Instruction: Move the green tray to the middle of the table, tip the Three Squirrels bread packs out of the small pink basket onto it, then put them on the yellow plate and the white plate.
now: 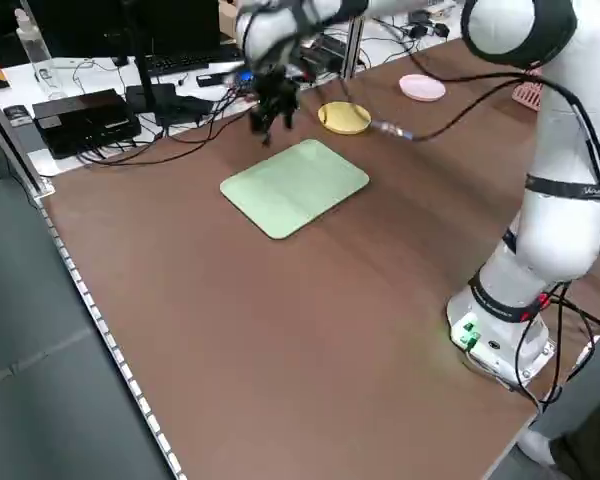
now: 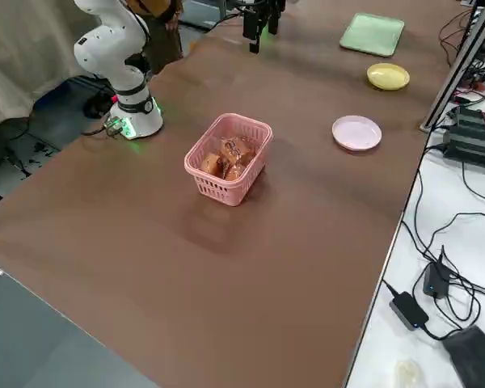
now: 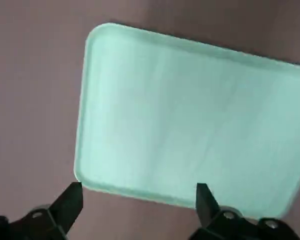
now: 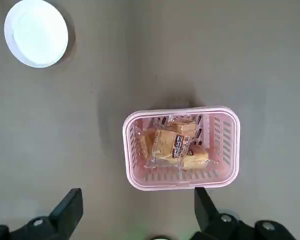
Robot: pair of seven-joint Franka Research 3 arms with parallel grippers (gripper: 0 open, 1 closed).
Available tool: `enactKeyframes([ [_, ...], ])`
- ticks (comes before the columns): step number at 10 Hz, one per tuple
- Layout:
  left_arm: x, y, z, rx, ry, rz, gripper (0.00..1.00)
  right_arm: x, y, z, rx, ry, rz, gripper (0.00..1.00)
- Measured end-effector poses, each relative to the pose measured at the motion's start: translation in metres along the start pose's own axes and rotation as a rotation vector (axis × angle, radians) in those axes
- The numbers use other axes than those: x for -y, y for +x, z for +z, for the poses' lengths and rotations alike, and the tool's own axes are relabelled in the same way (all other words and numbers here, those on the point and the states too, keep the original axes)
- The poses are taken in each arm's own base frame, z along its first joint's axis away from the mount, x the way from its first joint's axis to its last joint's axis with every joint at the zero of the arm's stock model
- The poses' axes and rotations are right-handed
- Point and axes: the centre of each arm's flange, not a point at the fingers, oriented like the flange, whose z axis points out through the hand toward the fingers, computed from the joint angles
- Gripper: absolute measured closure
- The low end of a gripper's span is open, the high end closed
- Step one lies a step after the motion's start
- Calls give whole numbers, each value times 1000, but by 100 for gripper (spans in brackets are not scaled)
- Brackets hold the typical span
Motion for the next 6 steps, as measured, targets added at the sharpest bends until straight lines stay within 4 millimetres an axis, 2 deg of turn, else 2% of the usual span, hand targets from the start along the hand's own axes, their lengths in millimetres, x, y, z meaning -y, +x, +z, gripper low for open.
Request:
enactKeyframes([
  [1,15,-5,24,-36,20,16,0,0,0,0,0,0,1,1],
  [3,18,-15,60,-88,62,65,0,-1,0,0,0,0,1,1],
  [6,48,-12,94,-114,72,65,0,-2,-1,1,8,0,3,1],
])
